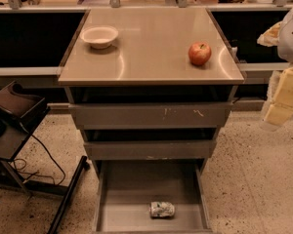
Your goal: Pick 7up can from bottom drawer and place on counter
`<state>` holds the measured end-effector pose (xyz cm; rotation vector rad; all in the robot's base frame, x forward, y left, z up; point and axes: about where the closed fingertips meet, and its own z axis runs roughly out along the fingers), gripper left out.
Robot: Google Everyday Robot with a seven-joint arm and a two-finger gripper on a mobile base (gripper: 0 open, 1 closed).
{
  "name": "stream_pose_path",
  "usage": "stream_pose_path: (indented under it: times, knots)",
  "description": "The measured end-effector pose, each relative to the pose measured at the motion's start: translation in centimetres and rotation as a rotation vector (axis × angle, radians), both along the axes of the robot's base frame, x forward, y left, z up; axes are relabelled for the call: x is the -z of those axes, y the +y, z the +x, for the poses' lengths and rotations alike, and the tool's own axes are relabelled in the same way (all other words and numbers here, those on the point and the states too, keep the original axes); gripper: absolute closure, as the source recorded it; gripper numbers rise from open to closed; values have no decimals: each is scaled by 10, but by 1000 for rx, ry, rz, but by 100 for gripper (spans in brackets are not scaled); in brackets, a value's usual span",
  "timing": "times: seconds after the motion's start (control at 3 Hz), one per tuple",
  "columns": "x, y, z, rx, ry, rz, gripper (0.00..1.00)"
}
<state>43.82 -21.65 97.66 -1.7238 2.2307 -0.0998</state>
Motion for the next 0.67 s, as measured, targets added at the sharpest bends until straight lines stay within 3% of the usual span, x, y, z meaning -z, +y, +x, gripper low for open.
stream_pose_path:
  times: [0.67]
  knots:
    - [18, 1, -4, -19, -3, 15, 0]
